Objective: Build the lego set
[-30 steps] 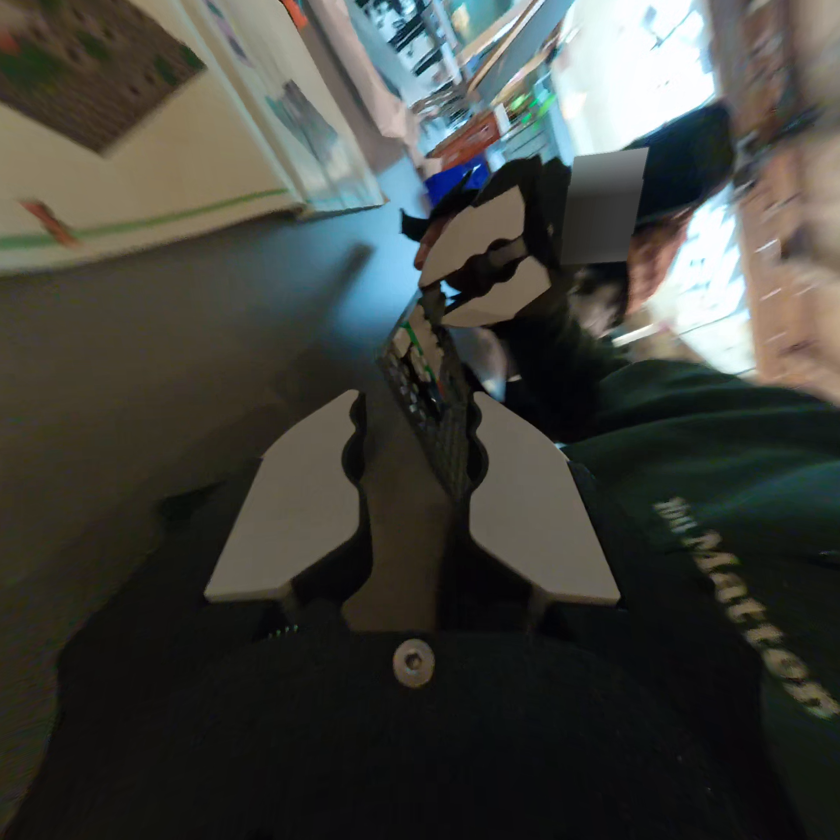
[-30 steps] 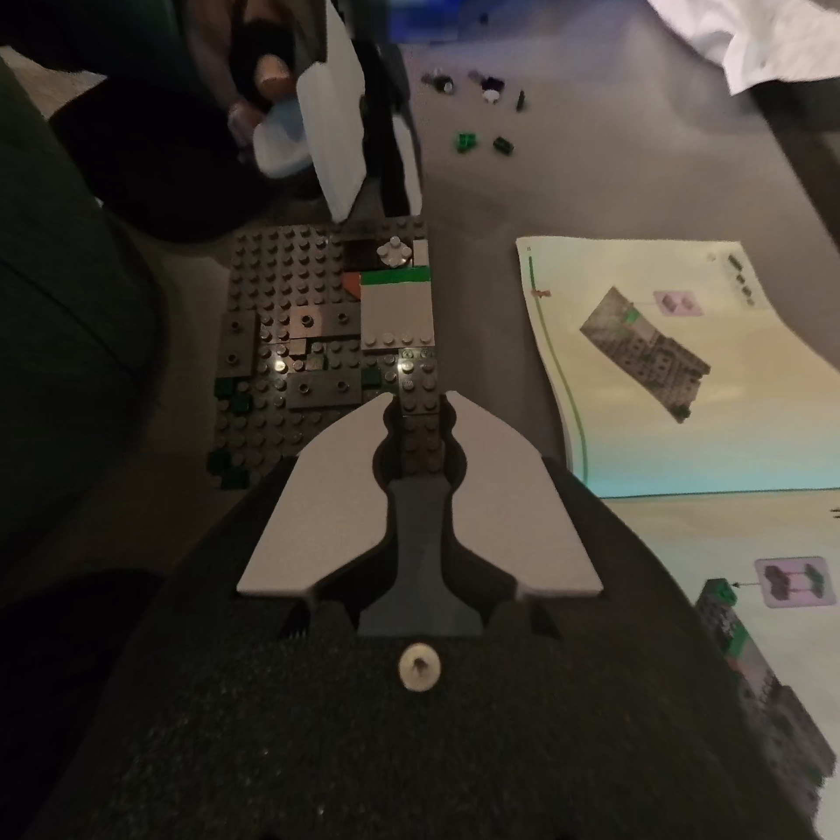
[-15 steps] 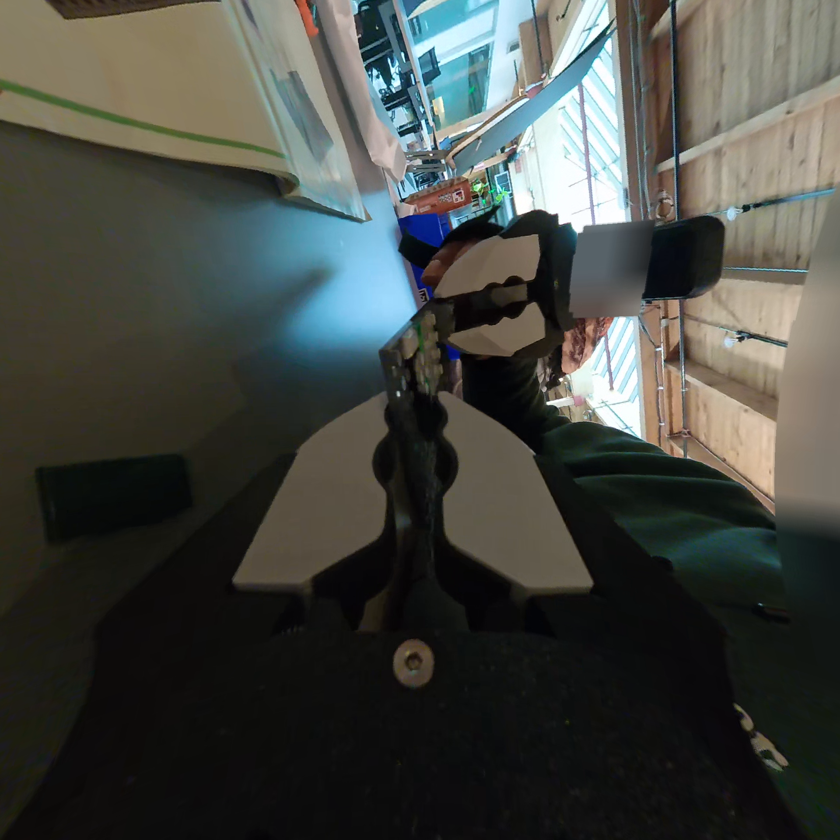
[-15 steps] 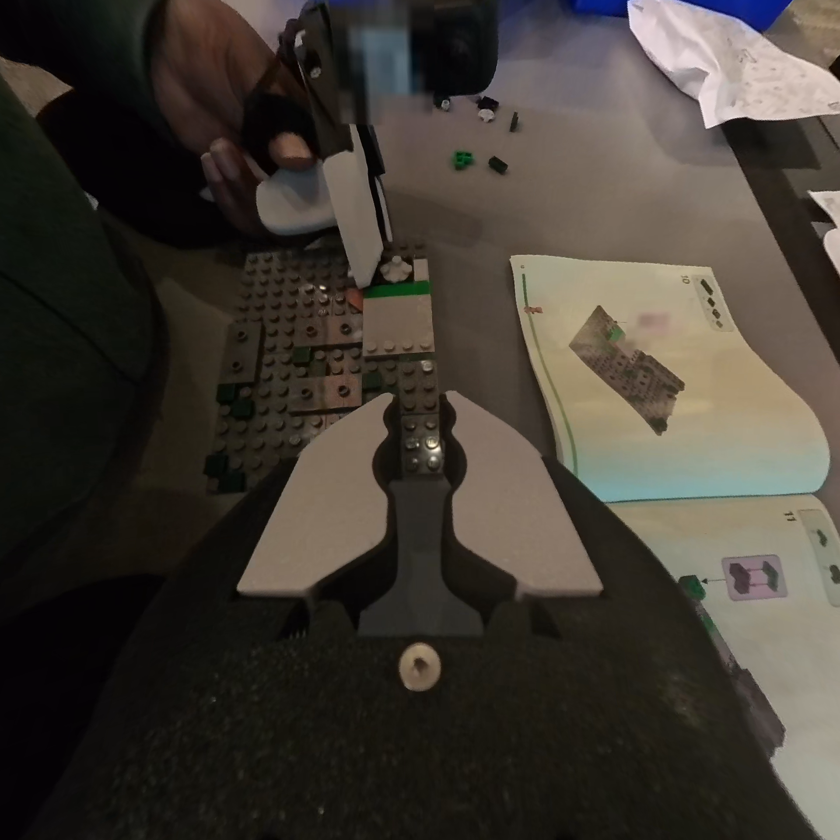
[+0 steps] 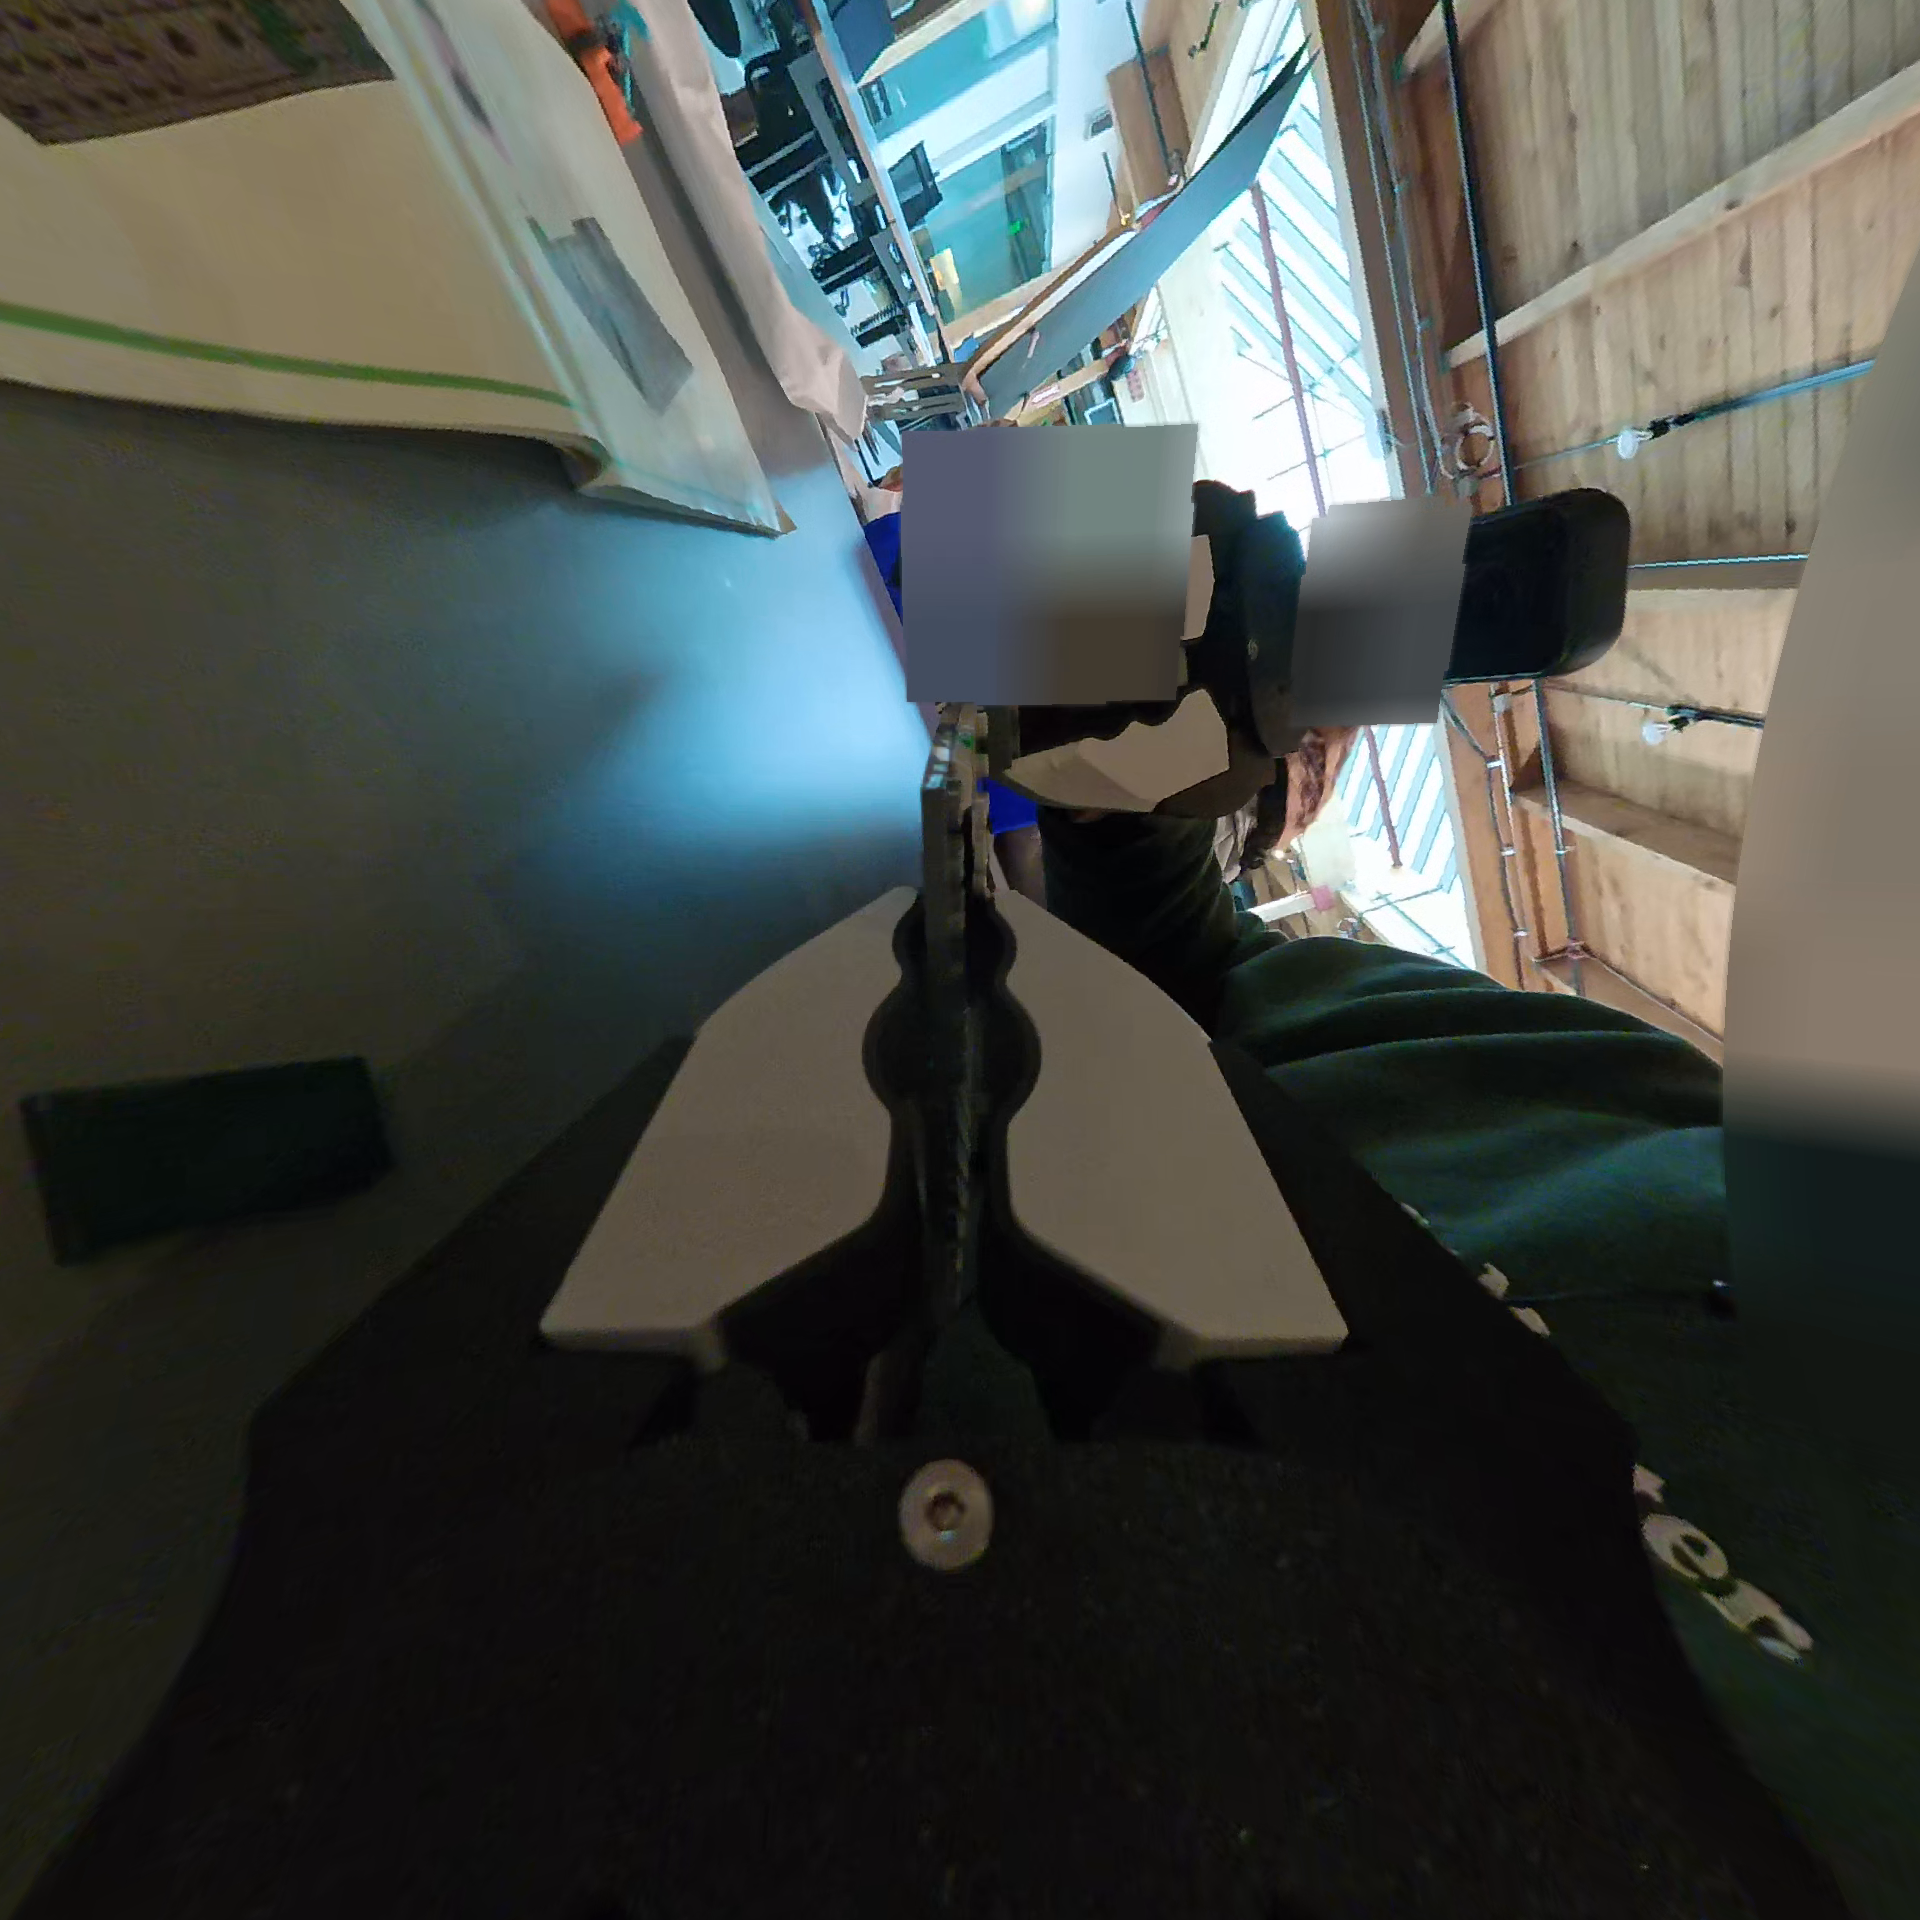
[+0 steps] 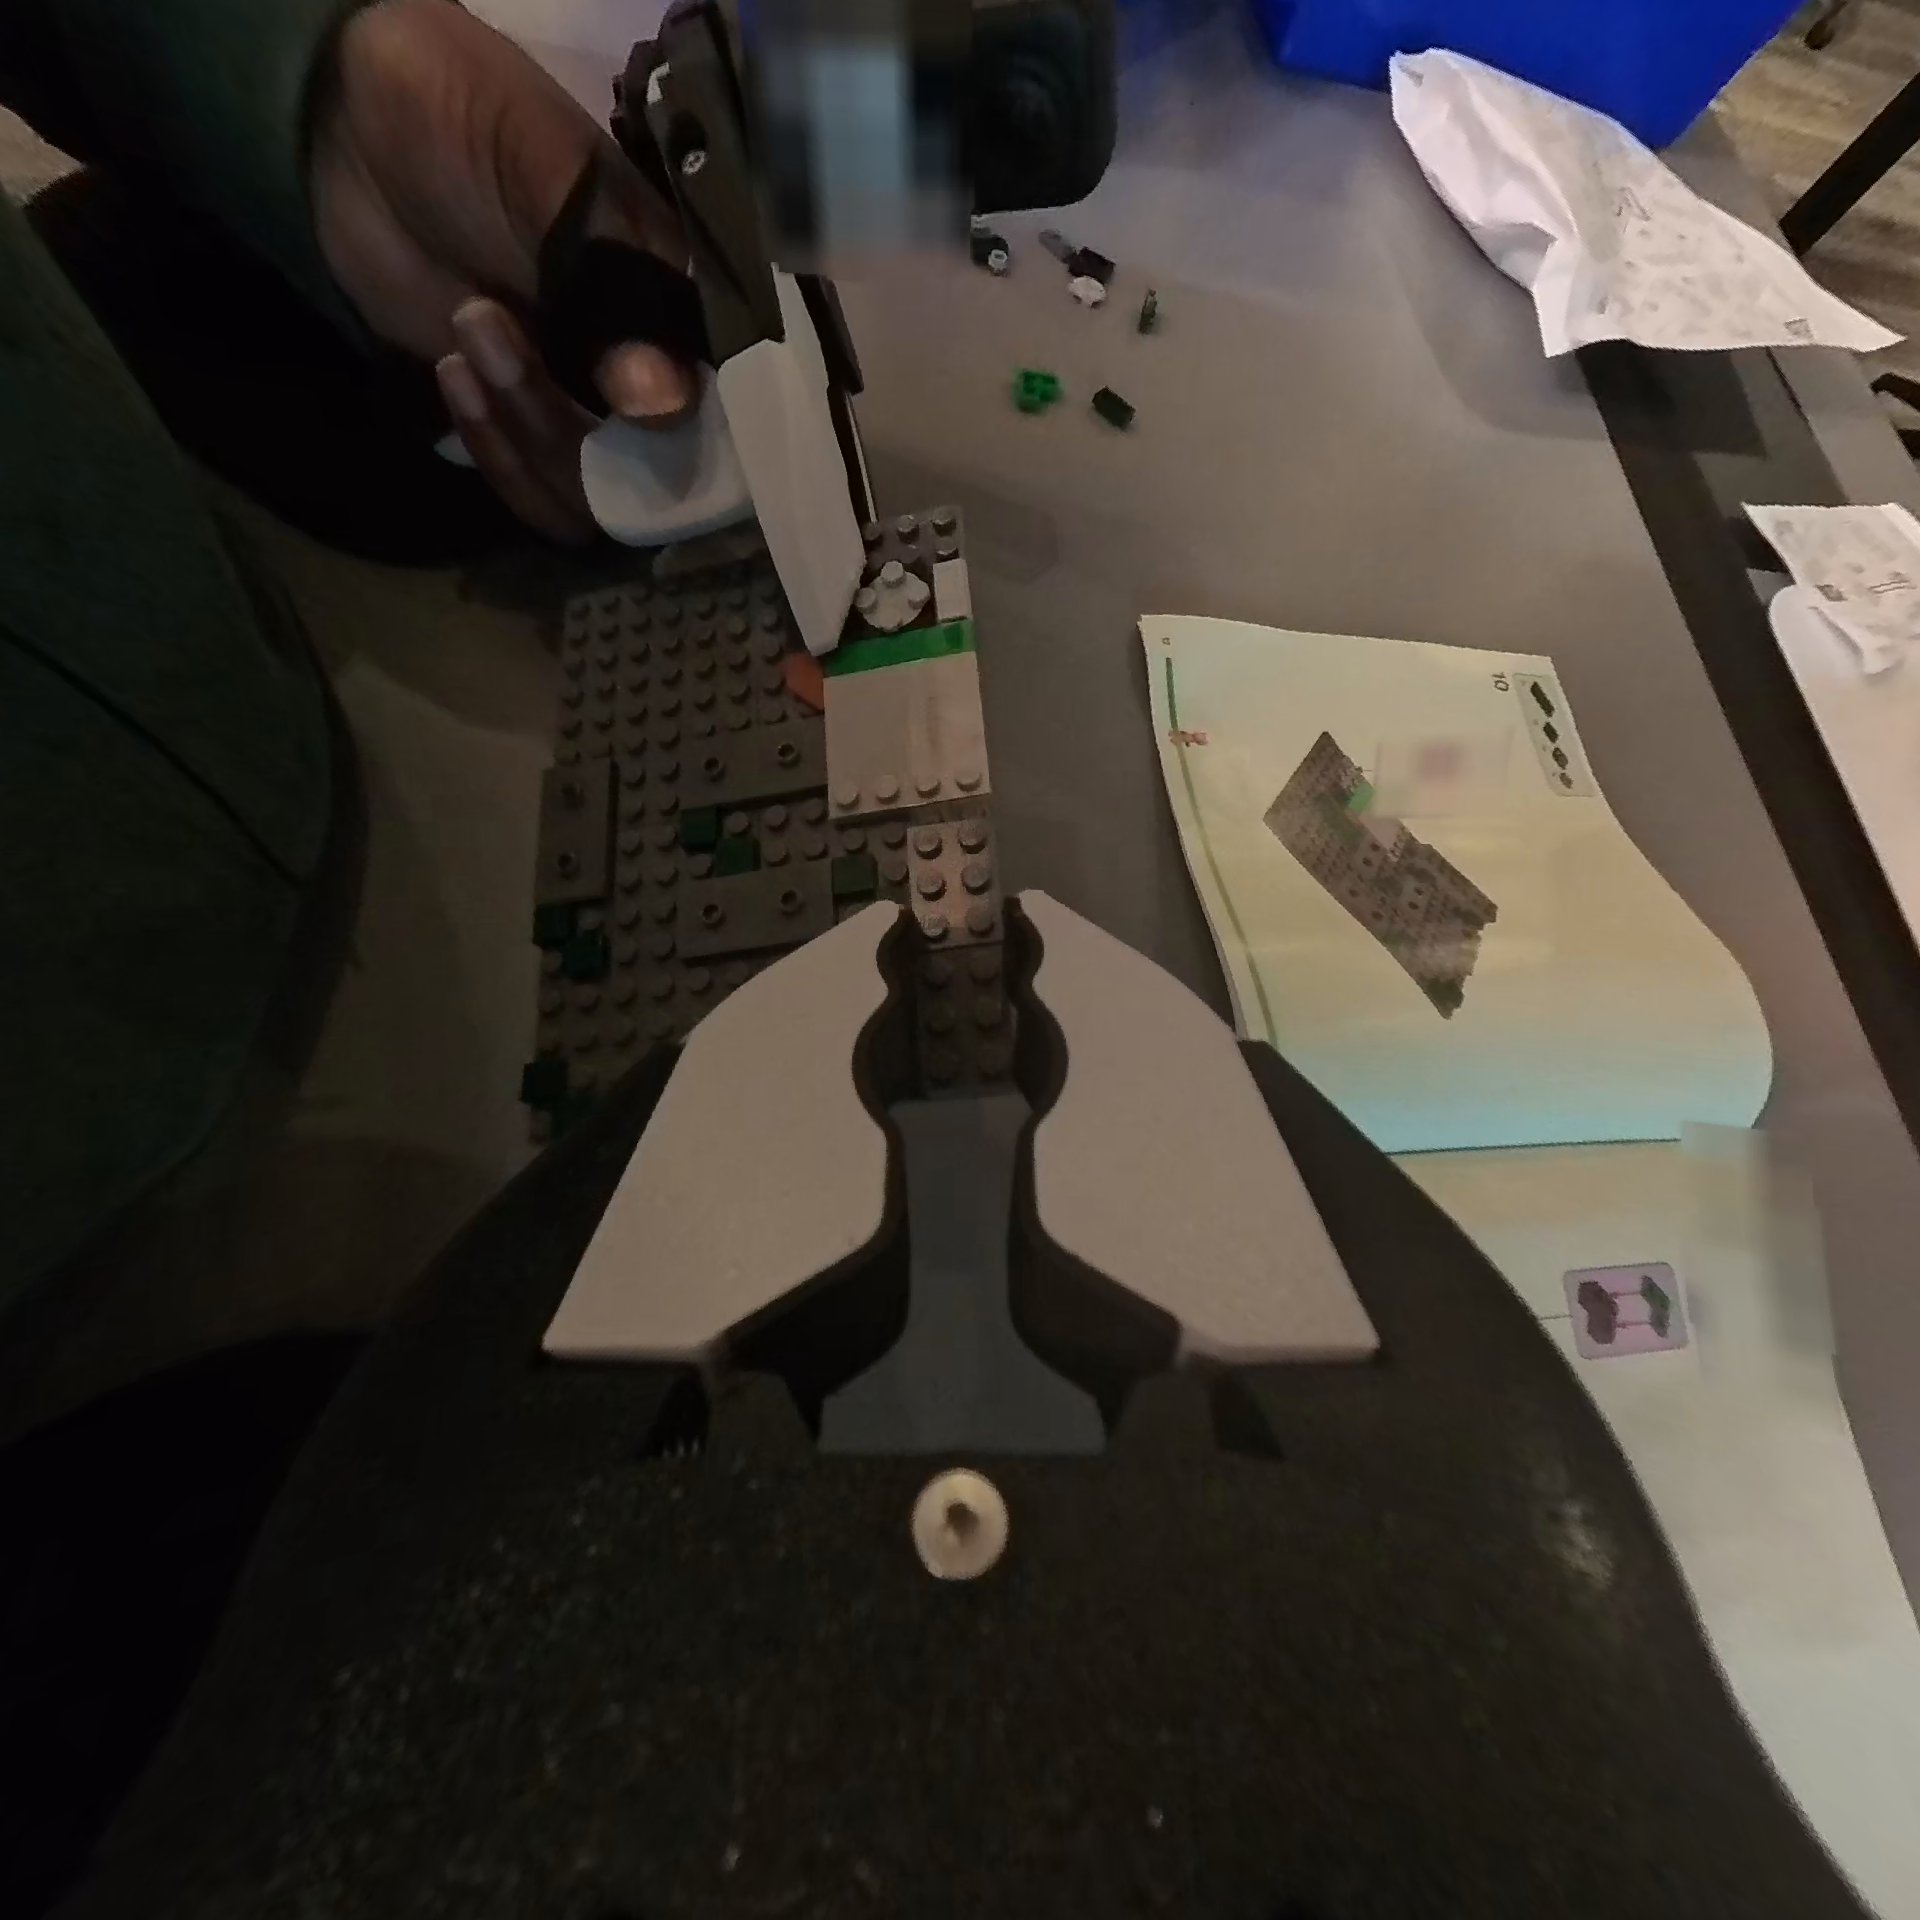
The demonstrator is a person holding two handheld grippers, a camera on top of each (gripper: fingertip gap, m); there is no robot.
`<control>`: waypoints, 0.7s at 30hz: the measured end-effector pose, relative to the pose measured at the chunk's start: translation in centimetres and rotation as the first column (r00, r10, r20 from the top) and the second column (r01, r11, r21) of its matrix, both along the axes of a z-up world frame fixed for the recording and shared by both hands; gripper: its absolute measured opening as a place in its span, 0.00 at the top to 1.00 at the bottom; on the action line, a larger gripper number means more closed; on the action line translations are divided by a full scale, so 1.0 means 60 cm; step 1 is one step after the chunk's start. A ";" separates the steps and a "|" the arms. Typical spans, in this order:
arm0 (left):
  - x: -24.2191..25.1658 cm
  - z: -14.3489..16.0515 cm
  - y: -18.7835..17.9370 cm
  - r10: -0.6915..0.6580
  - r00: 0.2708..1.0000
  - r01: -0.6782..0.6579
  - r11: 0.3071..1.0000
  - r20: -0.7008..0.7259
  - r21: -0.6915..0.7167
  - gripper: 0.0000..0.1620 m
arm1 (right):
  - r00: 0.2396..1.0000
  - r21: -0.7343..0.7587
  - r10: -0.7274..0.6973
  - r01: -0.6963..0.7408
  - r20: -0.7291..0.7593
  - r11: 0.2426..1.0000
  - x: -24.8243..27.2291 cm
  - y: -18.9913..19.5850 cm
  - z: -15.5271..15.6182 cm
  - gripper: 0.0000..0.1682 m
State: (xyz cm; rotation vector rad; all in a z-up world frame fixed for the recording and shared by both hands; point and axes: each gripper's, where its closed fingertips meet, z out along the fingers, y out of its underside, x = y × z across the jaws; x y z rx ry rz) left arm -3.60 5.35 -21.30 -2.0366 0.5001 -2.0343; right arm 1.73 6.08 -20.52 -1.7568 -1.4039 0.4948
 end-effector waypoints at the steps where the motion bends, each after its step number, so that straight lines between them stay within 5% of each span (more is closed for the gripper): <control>1: 0.000 -0.001 -0.002 -0.004 1.000 0.004 1.000 0.003 0.000 0.95 | 1.000 0.000 0.001 -0.001 0.001 1.000 0.000 -0.001 0.000 0.91; 11: -0.005 0.025 -0.005 -0.004 0.997 0.001 0.999 0.077 0.034 0.96 | 1.000 0.038 -0.001 0.002 -0.021 0.999 -0.004 -0.006 0.019 0.91; 15: -0.004 0.032 -0.018 -0.036 0.996 0.031 0.997 0.084 0.065 0.86 | 1.000 0.043 -0.004 0.005 -0.025 0.999 -0.007 -0.005 0.020 0.91; 21: -0.005 0.029 -0.015 -0.025 0.996 0.019 0.997 0.081 0.068 0.94 | 1.000 0.053 -0.001 0.003 -0.028 0.999 -0.011 -0.006 0.024 0.91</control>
